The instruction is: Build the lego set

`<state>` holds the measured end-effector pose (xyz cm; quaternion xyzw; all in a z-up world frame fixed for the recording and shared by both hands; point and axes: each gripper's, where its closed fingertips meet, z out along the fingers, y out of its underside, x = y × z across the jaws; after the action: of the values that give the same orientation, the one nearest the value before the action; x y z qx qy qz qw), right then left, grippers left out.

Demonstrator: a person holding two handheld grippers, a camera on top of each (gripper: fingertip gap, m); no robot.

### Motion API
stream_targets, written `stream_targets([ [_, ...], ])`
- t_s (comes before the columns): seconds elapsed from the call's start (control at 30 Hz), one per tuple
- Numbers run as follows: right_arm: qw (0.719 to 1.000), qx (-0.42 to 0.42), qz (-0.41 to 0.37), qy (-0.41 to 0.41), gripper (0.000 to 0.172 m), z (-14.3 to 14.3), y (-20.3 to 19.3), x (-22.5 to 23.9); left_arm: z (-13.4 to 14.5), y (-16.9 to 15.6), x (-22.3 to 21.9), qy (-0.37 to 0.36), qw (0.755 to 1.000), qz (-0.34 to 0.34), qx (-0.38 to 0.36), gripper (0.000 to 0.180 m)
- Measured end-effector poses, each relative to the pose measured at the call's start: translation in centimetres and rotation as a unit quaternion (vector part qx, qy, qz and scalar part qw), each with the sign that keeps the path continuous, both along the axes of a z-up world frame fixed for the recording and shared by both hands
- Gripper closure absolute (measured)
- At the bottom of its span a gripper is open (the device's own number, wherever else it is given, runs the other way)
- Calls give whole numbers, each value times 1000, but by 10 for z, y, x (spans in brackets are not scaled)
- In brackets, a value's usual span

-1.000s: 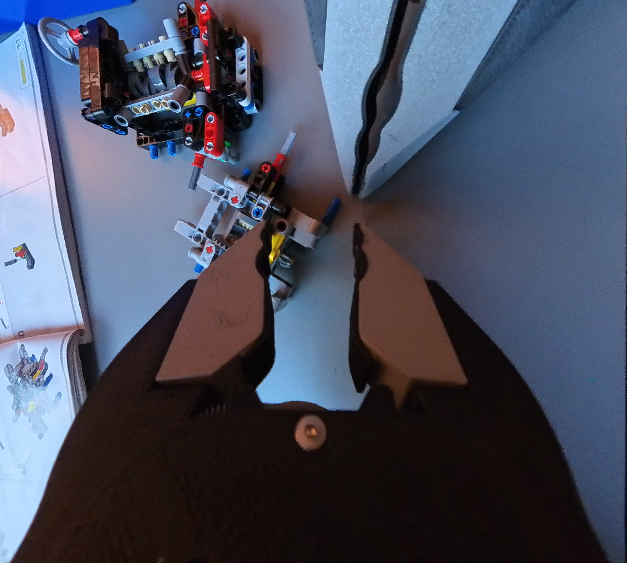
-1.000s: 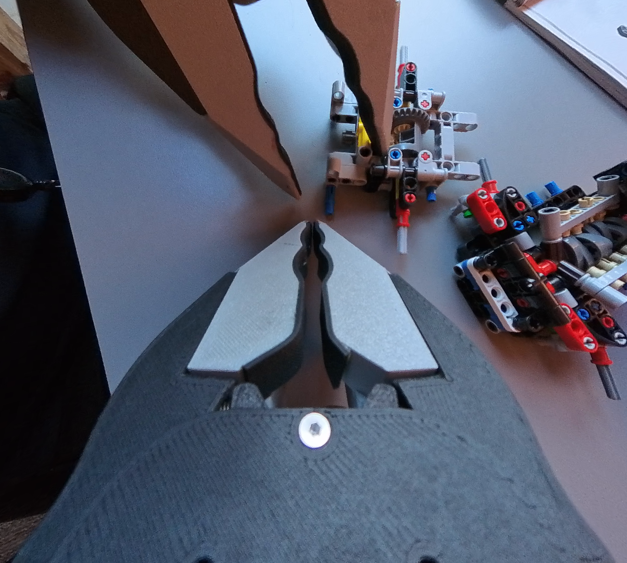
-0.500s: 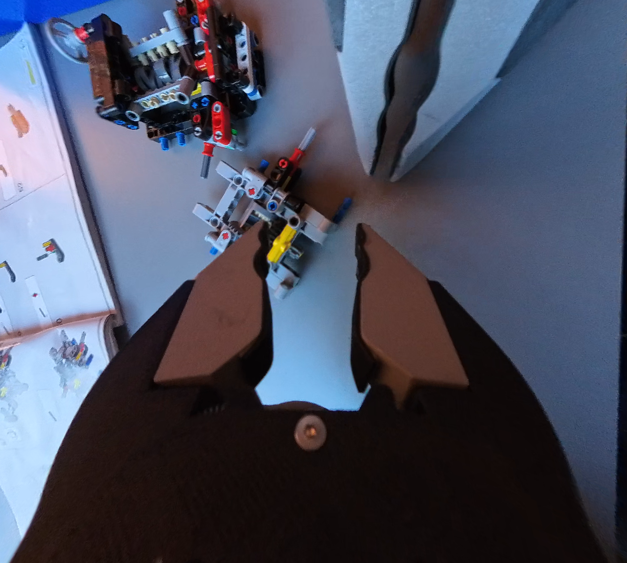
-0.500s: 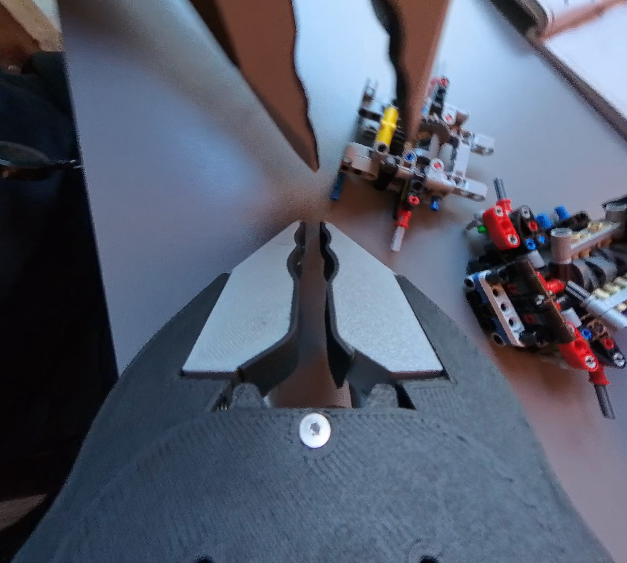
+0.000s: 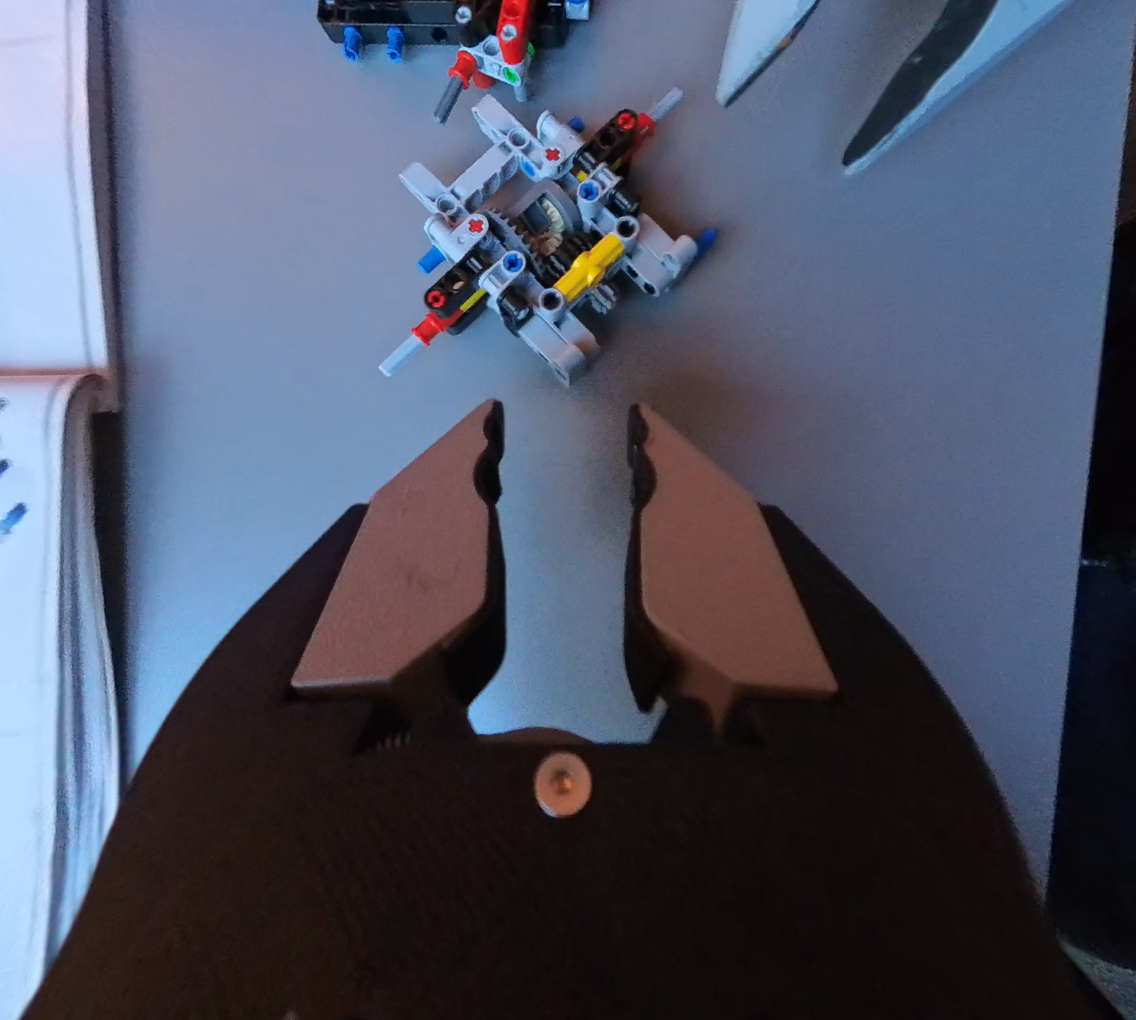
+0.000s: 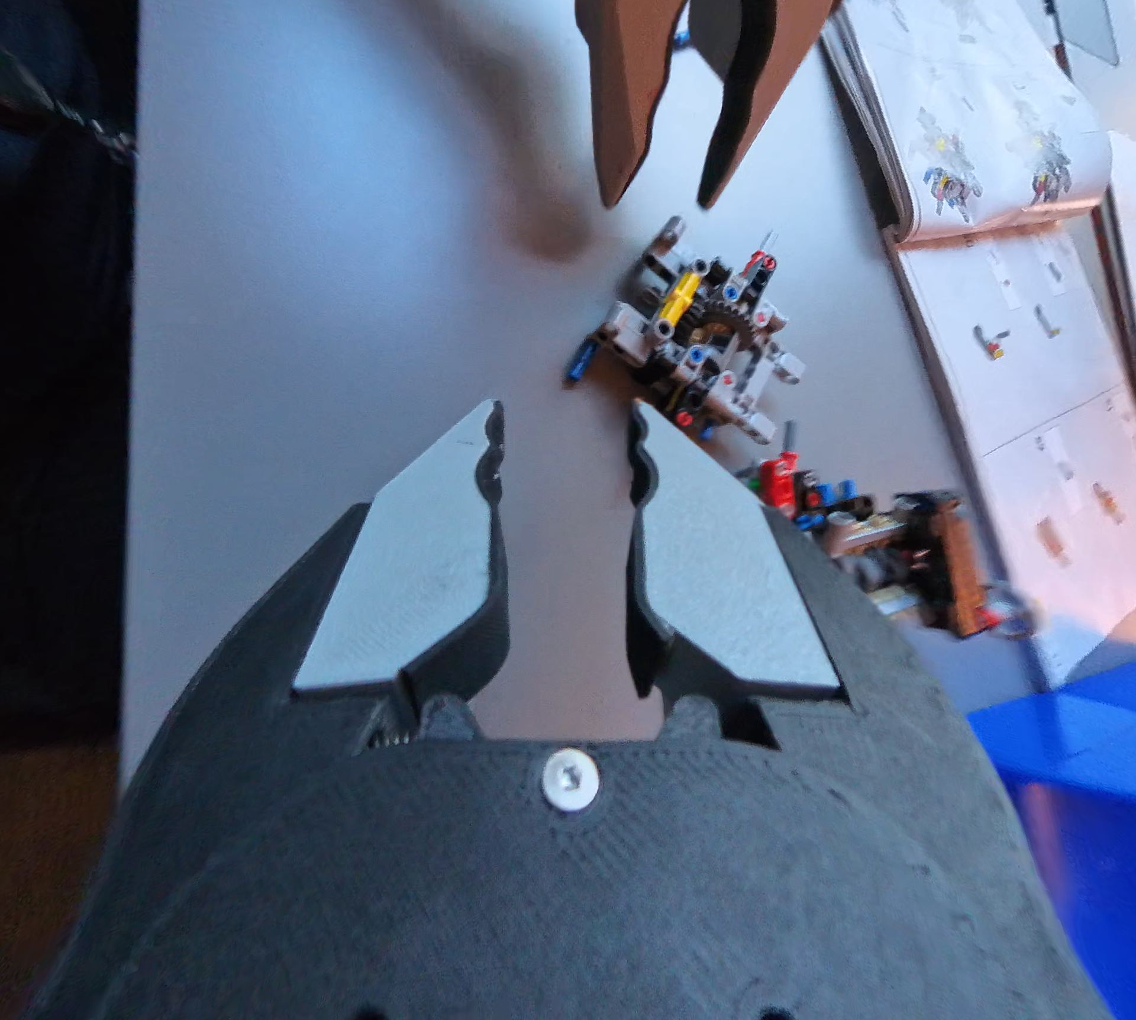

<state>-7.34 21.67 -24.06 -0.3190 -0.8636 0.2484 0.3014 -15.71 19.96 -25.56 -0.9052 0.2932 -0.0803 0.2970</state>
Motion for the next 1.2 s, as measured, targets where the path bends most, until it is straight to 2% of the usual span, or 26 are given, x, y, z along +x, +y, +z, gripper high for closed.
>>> stream_targets([
  [0.13, 996, 78, 39, -22, 132, 3, 7, -12, -9, 9, 4, -11, 1000, -8, -4, 142],
  [0.27, 984, 145, 90, -53, 135, -3, 6, -20, -11, 17, 11, -24, 999, -26, 5, 152],
  [0.33, 977, 171, 113, -57, 135, -5, 4, -24, -11, 20, 10, -28, 999, -36, 11, 158],
  [0.47, 962, 211, 158, -69, 136, -10, -3, -32, -11, 23, 8, -45, 997, -58, 17, 159],
  [0.57, 954, 223, 173, -99, 130, -17, -3, -34, -11, 23, 7, -57, 995, -73, 23, 160],
  [0.7, 943, 233, 195, -137, 138, -22, -5, -36, -11, 22, 7, -65, 994, -84, 29, 161],
  [0.83, 935, 240, 202, -169, 138, -24, -7, -37, -10, 22, 7, -90, 992, -78, 33, 162],
  [1.2, 929, 243, 191, -204, 140, -25, -10, -36, -11, 22, 9, -92, 992, -76, 41, 164],
])
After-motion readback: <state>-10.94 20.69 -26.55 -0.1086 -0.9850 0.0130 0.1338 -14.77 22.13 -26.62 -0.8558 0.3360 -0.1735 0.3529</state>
